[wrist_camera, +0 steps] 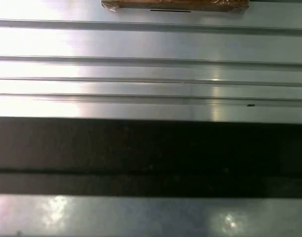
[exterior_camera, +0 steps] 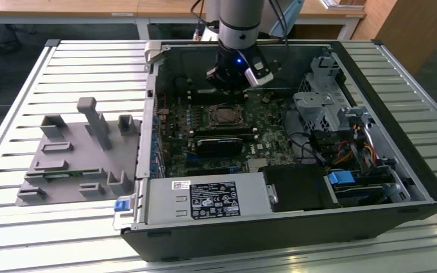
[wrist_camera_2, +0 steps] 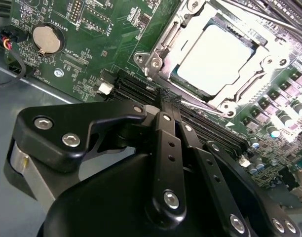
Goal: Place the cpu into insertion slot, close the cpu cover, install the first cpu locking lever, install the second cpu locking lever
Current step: 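Install the first cpu locking lever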
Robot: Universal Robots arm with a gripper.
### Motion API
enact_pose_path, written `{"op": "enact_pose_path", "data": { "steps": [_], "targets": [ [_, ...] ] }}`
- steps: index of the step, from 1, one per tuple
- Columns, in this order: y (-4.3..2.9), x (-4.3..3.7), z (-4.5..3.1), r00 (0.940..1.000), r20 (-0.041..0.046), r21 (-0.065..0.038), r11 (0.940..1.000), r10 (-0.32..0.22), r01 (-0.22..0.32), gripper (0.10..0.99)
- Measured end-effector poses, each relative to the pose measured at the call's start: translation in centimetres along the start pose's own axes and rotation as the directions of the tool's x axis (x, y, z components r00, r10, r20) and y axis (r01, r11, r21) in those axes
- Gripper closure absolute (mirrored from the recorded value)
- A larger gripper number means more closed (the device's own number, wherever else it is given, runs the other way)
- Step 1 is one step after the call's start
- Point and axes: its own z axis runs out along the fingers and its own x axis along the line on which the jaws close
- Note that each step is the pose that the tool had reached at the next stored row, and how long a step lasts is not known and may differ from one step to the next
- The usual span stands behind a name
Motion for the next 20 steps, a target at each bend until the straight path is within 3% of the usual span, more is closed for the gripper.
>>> {"op": "enact_pose_path", "data": {
  "steps": [20],
  "targets": [
    [-0.08, -0.19, 0.84, 1.0000, 0.0000, 0.007, 1.0000, 0.000, 0.000, 0.980]
  ]
}}
